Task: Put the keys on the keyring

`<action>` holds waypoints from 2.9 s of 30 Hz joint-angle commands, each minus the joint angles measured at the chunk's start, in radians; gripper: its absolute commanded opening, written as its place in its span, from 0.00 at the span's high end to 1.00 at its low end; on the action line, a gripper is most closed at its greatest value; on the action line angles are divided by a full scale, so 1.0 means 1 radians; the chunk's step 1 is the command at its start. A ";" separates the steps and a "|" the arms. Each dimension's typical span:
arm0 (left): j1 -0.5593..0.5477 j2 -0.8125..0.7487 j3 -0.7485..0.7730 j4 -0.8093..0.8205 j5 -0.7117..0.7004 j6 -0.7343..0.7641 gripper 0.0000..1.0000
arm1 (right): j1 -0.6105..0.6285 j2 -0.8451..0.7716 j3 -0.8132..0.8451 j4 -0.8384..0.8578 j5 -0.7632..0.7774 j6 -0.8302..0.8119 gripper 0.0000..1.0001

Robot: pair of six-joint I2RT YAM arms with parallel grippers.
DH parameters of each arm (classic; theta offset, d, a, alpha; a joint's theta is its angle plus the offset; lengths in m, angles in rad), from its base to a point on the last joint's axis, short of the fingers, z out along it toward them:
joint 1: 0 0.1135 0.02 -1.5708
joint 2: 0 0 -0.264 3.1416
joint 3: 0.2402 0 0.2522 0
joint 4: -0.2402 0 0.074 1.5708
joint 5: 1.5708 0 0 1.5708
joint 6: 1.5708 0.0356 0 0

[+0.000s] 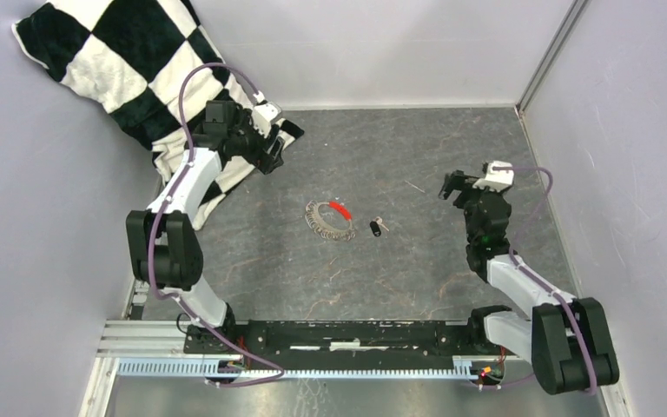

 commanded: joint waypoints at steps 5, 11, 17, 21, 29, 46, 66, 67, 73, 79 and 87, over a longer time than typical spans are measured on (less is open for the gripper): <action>0.038 -0.239 -0.120 -0.003 -0.130 -0.124 0.00 | 0.271 0.141 0.154 -0.171 -0.218 -0.107 0.02; 0.030 -0.250 -0.192 0.036 -0.267 -0.198 0.00 | 0.439 0.288 0.332 -0.297 -0.349 -0.230 0.02; 0.030 -0.224 -0.148 -0.022 -0.177 -0.206 0.00 | 0.566 0.444 0.468 -0.388 -0.499 -0.389 0.02; 0.030 -0.263 -0.202 -0.002 -0.039 -0.186 0.00 | 0.625 0.576 0.556 -0.426 -0.561 -0.435 0.08; 0.032 -0.280 -0.182 -0.069 0.043 -0.188 0.00 | 0.690 0.702 0.596 -0.417 -0.577 -0.443 0.19; 0.015 -0.331 -0.217 -0.127 0.012 -0.077 0.02 | 0.712 0.790 0.643 -0.410 -0.510 -0.437 0.56; -0.018 -0.379 -0.233 -0.256 0.142 0.137 0.00 | 0.718 0.589 0.619 -0.378 -0.548 -0.381 1.00; -0.022 -0.386 -0.232 -0.269 0.144 0.155 0.00 | 0.717 0.571 0.615 -0.380 -0.553 -0.382 0.99; -0.063 -0.434 -0.191 -0.420 0.160 0.281 0.01 | 0.715 0.488 0.577 -0.368 -0.568 -0.375 1.00; -0.067 -0.469 -0.168 -0.489 0.153 0.241 0.00 | 0.715 0.594 0.584 -0.417 -0.552 -0.415 0.39; -0.067 -0.448 -0.179 -0.467 0.166 0.149 0.00 | 0.717 0.743 0.644 -0.411 -0.533 -0.439 0.45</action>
